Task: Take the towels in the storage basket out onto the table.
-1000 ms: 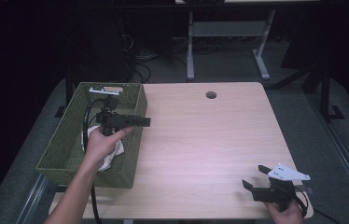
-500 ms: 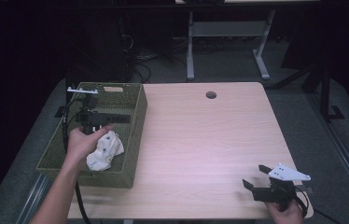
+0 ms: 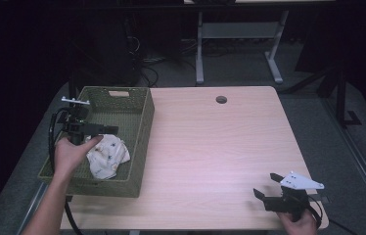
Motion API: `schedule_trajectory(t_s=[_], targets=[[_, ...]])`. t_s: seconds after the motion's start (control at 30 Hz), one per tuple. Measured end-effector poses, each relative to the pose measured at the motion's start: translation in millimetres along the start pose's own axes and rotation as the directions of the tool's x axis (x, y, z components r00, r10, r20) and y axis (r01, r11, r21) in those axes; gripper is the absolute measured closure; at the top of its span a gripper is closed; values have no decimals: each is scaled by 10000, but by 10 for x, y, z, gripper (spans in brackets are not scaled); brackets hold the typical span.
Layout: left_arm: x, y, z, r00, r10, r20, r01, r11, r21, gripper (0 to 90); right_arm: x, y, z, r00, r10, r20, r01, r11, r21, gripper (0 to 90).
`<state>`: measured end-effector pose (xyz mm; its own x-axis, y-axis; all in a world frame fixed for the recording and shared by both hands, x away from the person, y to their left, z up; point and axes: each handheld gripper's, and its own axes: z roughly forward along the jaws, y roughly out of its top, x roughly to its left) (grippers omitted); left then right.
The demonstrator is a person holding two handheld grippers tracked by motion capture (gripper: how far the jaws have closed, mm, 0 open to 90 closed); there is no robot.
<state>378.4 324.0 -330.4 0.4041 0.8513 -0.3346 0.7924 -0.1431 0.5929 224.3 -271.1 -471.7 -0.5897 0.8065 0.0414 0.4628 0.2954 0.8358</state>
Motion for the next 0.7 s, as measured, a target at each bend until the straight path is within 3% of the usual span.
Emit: schedule_trajectory(t_s=[0.1, 0.2, 0.33, 0.37, 0.4, 0.5, 0.53, 0.57, 0.6, 0.63, 0.7], targets=[[60, -32, 45, 9971, 86, -753, -50, 9989, 476, 207, 2, 0, 0, 10000, 0, 1, 0, 10000, -5, 144], [159, -82, 95, 9880, -53, -1545, 192, 9959, 882, 214, 2, 1, 5, 10000, -32, -40, 32, 10000, 1, 145], [213, -110, 184, 9768, 71, -2140, 273, 9872, 1572, 219, 4, 1, 12, 10000, -52, -44, 52, 10000, 31, 144], [213, -110, 184, 9768, 71, -2140, 273, 9872, 1572, 220, 4, 1, 12, 10000, -52, -44, 52, 10000, 31, 144], [222, -111, 235, 9747, 187, -2228, 261, 9802, 1962, 219, 7, 2, 17, 10000, -50, -61, 50, 10000, 68, 145], [216, -110, 275, 9696, 393, -2416, 156, 9752, 2210, 225, 8, 3, 20, 9999, -83, -57, 84, 9999, 67, 144], [217, -112, 328, 9631, 562, -2631, 133, 9668, 2552, 225, 13, 2, 17, 10000, -71, -51, 72, 9999, 75, 145], [217, -112, 328, 9631, 562, -2631, 133, 9668, 2552, 225, 12, 2, 18, 9999, -92, -44, 93, 9999, 78, 144], [228, -120, 391, 9545, 672, -2905, 238, 9539, 2991, 224, 12, 2, 22, 9999, -107, -52, 107, 9999, 81, 144], [228, -120, 391, 9545, 672, -2905, 238, 9539, 2991, 223, 12, 2, 22, 9999, -107, -52, 107, 9999, 81, 144], [248, -132, 451, 9508, 714, -3014, 344, 9426, 3321, 224, 18, 3, 27, 10000, -77, -50, 78, 9999, 131, 144]])
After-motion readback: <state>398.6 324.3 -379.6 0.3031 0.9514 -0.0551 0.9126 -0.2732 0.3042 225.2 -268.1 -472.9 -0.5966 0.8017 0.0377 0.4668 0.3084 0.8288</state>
